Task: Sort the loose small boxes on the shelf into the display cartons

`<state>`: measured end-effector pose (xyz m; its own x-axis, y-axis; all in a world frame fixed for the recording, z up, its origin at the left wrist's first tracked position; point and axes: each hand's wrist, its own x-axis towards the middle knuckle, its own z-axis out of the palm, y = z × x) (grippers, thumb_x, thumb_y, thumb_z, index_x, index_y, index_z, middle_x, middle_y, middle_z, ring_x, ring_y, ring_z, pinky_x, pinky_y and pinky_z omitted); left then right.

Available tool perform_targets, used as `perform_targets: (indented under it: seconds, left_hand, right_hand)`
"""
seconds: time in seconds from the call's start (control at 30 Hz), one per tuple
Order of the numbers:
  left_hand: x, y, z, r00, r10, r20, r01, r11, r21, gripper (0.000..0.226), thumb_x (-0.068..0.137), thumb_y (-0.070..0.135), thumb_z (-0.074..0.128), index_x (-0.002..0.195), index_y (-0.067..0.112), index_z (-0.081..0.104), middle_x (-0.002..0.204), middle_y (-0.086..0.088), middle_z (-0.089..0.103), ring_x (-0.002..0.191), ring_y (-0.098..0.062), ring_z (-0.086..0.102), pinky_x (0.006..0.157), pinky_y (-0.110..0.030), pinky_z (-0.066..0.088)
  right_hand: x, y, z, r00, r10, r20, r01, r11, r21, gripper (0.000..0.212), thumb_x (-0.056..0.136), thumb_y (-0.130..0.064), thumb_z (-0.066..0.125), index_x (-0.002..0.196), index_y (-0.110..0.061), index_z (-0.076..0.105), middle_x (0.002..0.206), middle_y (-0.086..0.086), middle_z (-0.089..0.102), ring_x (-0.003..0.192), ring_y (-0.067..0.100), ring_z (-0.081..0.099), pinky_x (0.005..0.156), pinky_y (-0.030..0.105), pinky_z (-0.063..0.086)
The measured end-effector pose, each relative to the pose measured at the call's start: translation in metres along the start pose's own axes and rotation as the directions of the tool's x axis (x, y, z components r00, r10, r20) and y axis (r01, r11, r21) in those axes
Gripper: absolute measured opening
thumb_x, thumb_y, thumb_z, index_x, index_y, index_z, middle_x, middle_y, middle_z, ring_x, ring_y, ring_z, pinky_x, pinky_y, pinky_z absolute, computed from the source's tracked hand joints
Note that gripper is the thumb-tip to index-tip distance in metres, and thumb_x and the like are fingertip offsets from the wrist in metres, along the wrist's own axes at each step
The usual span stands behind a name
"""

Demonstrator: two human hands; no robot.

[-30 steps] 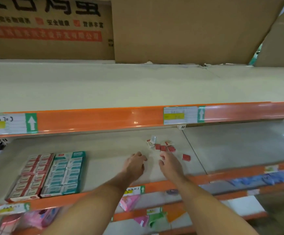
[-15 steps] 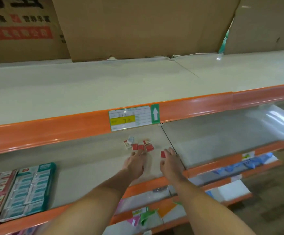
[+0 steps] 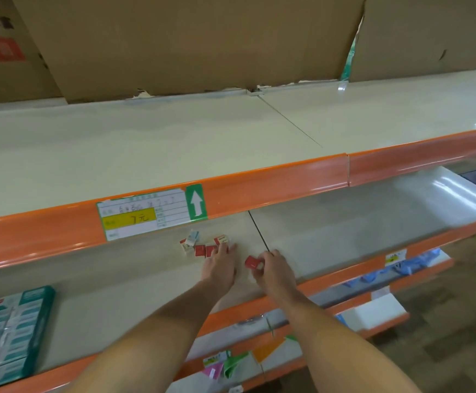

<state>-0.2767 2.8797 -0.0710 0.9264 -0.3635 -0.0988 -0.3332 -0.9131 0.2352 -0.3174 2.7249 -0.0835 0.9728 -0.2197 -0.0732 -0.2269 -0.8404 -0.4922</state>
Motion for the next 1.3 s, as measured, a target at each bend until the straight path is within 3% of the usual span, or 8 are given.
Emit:
perform_targets:
  seconds: [0.1, 0.2, 0.3, 0.5, 0.63, 0.77, 1.0, 1.3]
  left_hand:
    - [0.005, 0.001, 0.007, 0.995, -0.097, -0.011, 0.094, 0.982, -0.164, 0.032, 0.087, 0.015, 0.050, 0.118, 0.016, 0.057, 0.118, -0.007, 0.058, 0.093, -0.024, 0.058, 0.080, -0.039, 0.051]
    - [0.006, -0.003, 0.008, 0.994, -0.109, -0.026, 0.098, 0.960, -0.263, 0.019, 0.087, 0.018, 0.048, 0.103, 0.017, 0.059, 0.104, -0.009, 0.064, 0.089, -0.030, 0.062, 0.077, -0.044, 0.053]
    - [0.007, -0.005, 0.004, 0.996, -0.030, -0.088, 0.015, 0.987, -0.162, 0.016, 0.091, 0.013, 0.049, 0.105, 0.013, 0.057, 0.111, -0.006, 0.059, 0.090, -0.023, 0.058, 0.073, -0.031, 0.047]
    - [-0.003, -0.021, -0.002, 0.967, 0.120, -0.225, -0.189, 0.929, -0.318, 0.040, 0.087, 0.006, 0.055, 0.127, 0.010, 0.051, 0.128, -0.010, 0.049, 0.103, -0.028, 0.055, 0.086, -0.037, 0.047]
    - [-0.013, -0.042, 0.002, 0.980, 0.076, -0.185, -0.128, 0.949, -0.288, 0.058, 0.088, 0.012, 0.058, 0.143, 0.020, 0.040, 0.139, -0.008, 0.047, 0.118, -0.032, 0.052, 0.093, -0.046, 0.049]
    - [-0.022, -0.055, 0.002, 0.997, -0.013, -0.073, -0.001, 0.982, -0.190, 0.068, 0.090, 0.020, 0.057, 0.150, 0.029, 0.027, 0.151, -0.001, 0.037, 0.133, -0.027, 0.039, 0.103, -0.042, 0.045]
    - [-0.027, -0.054, 0.007, 0.995, -0.063, -0.083, 0.048, 0.984, -0.173, 0.035, 0.092, 0.036, 0.056, 0.125, 0.026, 0.059, 0.133, 0.002, 0.054, 0.124, -0.025, 0.046, 0.098, -0.037, 0.045]
    - [-0.048, -0.073, 0.003, 0.977, -0.104, -0.183, 0.068, 0.979, -0.193, 0.027, 0.096, 0.024, 0.053, 0.122, 0.024, 0.061, 0.127, 0.001, 0.054, 0.115, -0.021, 0.047, 0.095, -0.036, 0.046]
  right_hand:
    - [0.002, 0.001, -0.004, 1.000, 0.002, -0.017, -0.001, 0.998, 0.063, 0.026, 0.085, -0.034, 0.065, 0.106, -0.023, 0.055, 0.104, -0.004, 0.058, 0.096, 0.018, 0.058, 0.076, 0.030, 0.045]
    - [0.005, -0.004, -0.008, 0.998, -0.038, -0.054, 0.042, 0.996, 0.073, 0.025, 0.085, -0.028, 0.062, 0.108, -0.022, 0.055, 0.103, -0.005, 0.060, 0.095, 0.017, 0.057, 0.072, 0.028, 0.039]
    - [0.010, -0.009, -0.009, 0.996, -0.068, -0.054, 0.073, 0.993, 0.096, 0.030, 0.081, -0.022, 0.060, 0.111, -0.022, 0.058, 0.105, -0.005, 0.060, 0.097, 0.018, 0.058, 0.075, 0.027, 0.041]
    - [0.012, -0.020, 0.007, 0.989, -0.143, 0.025, 0.141, 0.988, 0.062, 0.019, 0.082, -0.028, 0.053, 0.096, -0.025, 0.065, 0.097, -0.004, 0.061, 0.095, 0.020, 0.060, 0.075, 0.030, 0.044]
    - [0.012, -0.029, 0.018, 0.985, -0.174, 0.016, 0.174, 0.985, 0.020, 0.027, 0.087, -0.031, 0.054, 0.108, -0.023, 0.068, 0.109, 0.000, 0.056, 0.101, 0.021, 0.057, 0.076, 0.030, 0.045]
    - [0.013, -0.031, 0.023, 0.986, -0.158, 0.057, 0.158, 0.987, 0.017, 0.038, 0.091, -0.038, 0.061, 0.127, -0.023, 0.059, 0.127, -0.001, 0.044, 0.113, 0.018, 0.050, 0.084, 0.029, 0.046]
    - [0.009, -0.035, 0.028, 0.982, -0.178, 0.064, 0.174, 0.983, 0.053, 0.029, 0.092, -0.032, 0.065, 0.119, -0.023, 0.063, 0.116, -0.003, 0.051, 0.110, 0.018, 0.051, 0.081, 0.029, 0.043]
    - [0.000, -0.056, 0.037, 0.971, -0.233, 0.043, 0.229, 0.970, 0.088, 0.032, 0.087, -0.037, 0.071, 0.116, -0.025, 0.066, 0.111, -0.002, 0.055, 0.103, 0.017, 0.055, 0.078, 0.027, 0.043]
